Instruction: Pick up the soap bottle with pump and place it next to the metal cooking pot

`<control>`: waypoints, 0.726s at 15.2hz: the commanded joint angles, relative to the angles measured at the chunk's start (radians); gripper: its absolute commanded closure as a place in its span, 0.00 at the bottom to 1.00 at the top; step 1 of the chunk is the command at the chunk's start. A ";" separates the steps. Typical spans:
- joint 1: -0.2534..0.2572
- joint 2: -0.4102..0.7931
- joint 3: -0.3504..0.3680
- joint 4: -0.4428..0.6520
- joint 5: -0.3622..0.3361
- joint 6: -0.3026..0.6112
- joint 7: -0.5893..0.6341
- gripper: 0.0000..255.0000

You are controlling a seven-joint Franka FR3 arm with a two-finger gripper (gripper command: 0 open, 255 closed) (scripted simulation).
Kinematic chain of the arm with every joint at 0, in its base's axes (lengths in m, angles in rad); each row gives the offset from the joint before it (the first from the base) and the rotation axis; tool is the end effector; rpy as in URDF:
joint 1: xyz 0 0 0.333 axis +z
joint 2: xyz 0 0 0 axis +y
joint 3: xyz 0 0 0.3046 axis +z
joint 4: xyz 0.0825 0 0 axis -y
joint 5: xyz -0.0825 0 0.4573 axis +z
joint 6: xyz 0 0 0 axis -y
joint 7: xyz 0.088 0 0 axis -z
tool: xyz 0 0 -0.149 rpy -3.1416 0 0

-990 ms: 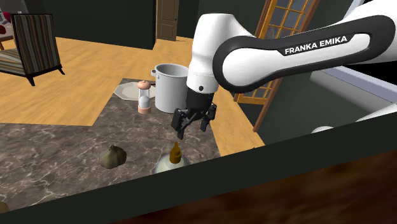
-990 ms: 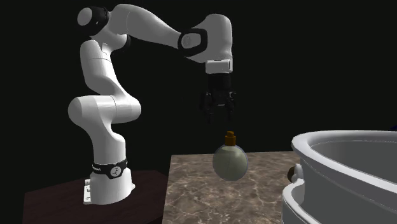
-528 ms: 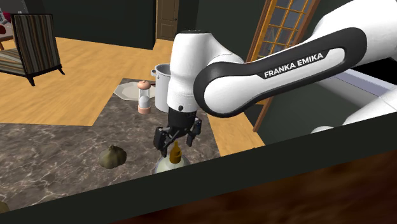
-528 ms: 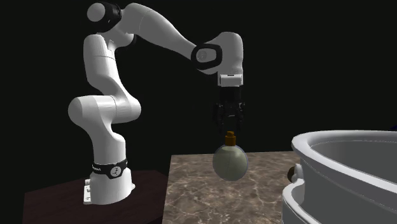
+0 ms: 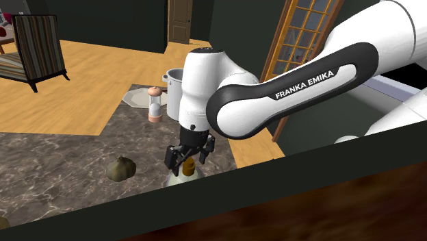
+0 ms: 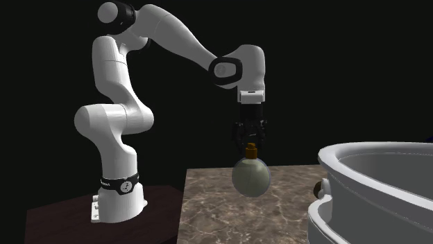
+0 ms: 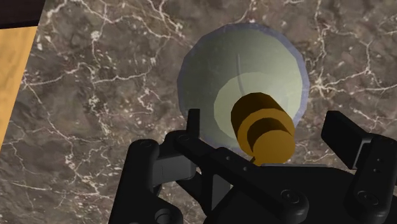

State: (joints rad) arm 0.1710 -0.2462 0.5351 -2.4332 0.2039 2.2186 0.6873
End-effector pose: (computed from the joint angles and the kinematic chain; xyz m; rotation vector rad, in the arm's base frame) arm 0.3943 0.3374 0.2879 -3.1030 0.1825 0.0305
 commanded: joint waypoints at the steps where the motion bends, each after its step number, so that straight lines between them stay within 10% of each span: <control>1: 0.000 0.001 0.000 -0.001 0.000 0.002 0.000 0.00; 4: 0.000 0.001 0.000 -0.001 0.000 0.001 0.000 0.00; 5: 0.000 0.001 0.000 -0.001 0.000 0.001 0.000 1.00; 11: 0.000 0.000 0.000 -0.001 0.000 0.001 0.000 1.00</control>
State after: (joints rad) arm 0.1709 -0.2458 0.5351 -2.4339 0.2038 2.2199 0.6873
